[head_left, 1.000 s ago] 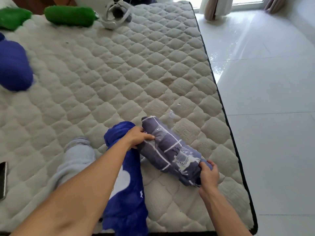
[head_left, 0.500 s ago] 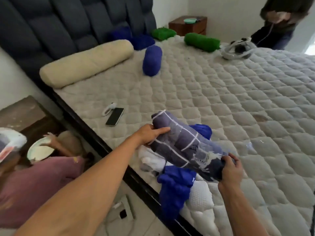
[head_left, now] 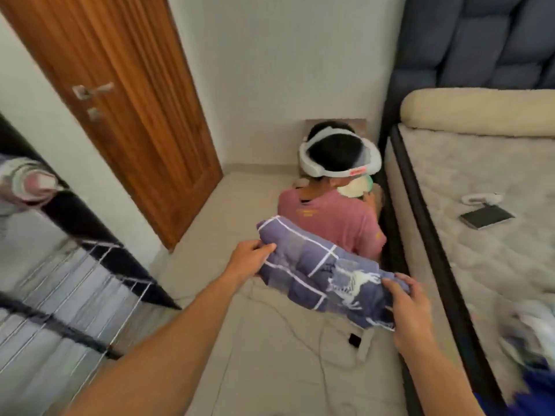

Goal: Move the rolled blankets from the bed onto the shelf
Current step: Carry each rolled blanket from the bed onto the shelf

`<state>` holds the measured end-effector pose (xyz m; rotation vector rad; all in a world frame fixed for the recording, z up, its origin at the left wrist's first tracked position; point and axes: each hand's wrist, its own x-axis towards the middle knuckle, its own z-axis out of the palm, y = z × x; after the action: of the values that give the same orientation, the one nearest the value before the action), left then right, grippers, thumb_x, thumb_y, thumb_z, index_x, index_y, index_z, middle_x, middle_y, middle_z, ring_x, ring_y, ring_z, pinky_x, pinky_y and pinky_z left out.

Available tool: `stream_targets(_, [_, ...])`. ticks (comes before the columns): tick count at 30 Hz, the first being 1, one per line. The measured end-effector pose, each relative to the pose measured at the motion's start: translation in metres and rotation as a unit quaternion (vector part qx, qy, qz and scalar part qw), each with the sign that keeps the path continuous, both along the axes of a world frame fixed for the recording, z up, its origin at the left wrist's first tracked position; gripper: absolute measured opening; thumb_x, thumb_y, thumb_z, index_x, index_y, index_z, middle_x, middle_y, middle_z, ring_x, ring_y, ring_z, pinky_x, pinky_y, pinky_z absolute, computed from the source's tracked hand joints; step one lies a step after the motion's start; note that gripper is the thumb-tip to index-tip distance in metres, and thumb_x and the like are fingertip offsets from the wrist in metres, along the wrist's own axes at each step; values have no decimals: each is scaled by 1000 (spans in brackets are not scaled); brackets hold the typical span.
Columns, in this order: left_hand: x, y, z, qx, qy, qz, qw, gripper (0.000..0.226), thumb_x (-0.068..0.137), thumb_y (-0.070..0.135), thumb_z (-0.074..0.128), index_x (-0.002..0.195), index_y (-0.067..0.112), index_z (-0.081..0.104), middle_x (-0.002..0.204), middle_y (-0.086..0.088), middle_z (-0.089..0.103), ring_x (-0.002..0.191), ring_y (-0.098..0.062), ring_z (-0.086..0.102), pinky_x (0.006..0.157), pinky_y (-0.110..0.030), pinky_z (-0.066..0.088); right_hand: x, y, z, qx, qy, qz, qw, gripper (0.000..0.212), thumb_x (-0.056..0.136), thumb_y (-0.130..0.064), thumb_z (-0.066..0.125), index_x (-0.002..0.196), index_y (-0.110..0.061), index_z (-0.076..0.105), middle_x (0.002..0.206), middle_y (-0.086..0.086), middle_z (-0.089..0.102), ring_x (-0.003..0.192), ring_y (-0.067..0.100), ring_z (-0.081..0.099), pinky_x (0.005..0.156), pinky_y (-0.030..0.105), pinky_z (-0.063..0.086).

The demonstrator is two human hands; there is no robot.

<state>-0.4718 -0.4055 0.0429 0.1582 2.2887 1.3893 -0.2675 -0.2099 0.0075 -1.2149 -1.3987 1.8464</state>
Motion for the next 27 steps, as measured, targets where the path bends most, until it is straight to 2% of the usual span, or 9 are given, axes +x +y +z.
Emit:
stream_targets(6, [-24, -163, -8, 5, -31, 213, 977, 18, 84, 24, 64, 69, 14, 62, 93, -20, 70, 90, -34, 66, 80, -45, 56, -92, -109, 1, -7, -24, 237, 971, 22, 87, -11, 64, 107, -8, 55, 102, 21, 62, 75, 25, 60, 63, 32, 49])
stream_targets(8, [-27, -202, -13, 21, -33, 307, 951, 12, 87, 22, 62, 76, 17, 65, 89, -14, 68, 85, -31, 63, 72, -36, 54, -120, -140, -3, -13, -36, 319, 947, 20, 87, -10, 65, 104, -8, 54, 103, 25, 62, 76, 25, 60, 65, 33, 49])
stream_targets(10, [-31, -230, -20, 36, -38, 386, 921, 13, 92, 19, 56, 88, 13, 67, 90, -9, 64, 84, -25, 59, 68, -28, 47, -146, -165, -12, -3, -61, 382, 922, 36, 83, -14, 70, 114, -4, 53, 110, 21, 64, 81, 25, 61, 64, 33, 47])
stream_targets(14, [-58, -276, -32, 113, -63, 526, 840, 21, 90, 23, 58, 70, 22, 62, 100, -15, 68, 92, -31, 65, 88, -44, 55, -203, -221, -34, -77, -146, 521, 837, 76, 73, -26, 80, 136, -5, 42, 131, 16, 57, 99, 32, 61, 67, 35, 48])
stream_targets(16, [-80, -290, -39, 120, -60, 547, 827, 17, 88, 24, 62, 71, 23, 63, 102, -17, 70, 89, -31, 65, 91, -47, 55, -228, -243, -41, -103, -179, 575, 792, 83, 65, -33, 85, 133, -3, 47, 125, 16, 63, 97, 34, 65, 65, 37, 52])
stream_targets(18, [-106, -299, -42, 137, -62, 563, 812, 10, 85, 24, 66, 75, 24, 65, 104, -16, 70, 93, -32, 66, 93, -48, 54, -257, -255, -45, -104, -191, 607, 764, 71, 57, -34, 86, 116, -3, 62, 106, 17, 72, 90, 35, 70, 69, 39, 56])
stream_targets(23, [-163, -306, -33, 169, -29, 571, 803, 11, 81, 19, 71, 80, 27, 63, 110, -14, 68, 95, -29, 63, 96, -49, 52, -334, -267, -41, -141, -149, 641, 740, 33, 78, -9, 74, 109, -1, 67, 97, 20, 75, 89, 39, 71, 74, 44, 57])
stream_targets(25, [-182, -311, -32, 188, -1, 572, 799, 29, 79, 16, 74, 104, 26, 64, 119, -10, 66, 102, -26, 63, 95, -45, 53, -360, -271, -39, -143, -117, 640, 746, 26, 80, -5, 70, 106, -2, 67, 94, 19, 76, 87, 39, 71, 70, 41, 57])
stream_targets(27, [-196, -315, -35, 239, 3, 589, 772, 64, 73, 18, 80, 130, 29, 51, 132, -7, 58, 111, -28, 62, 95, -44, 53, -386, -279, -36, -155, -86, 629, 757, 21, 82, -3, 67, 102, -5, 68, 92, 15, 77, 84, 35, 72, 67, 38, 57])
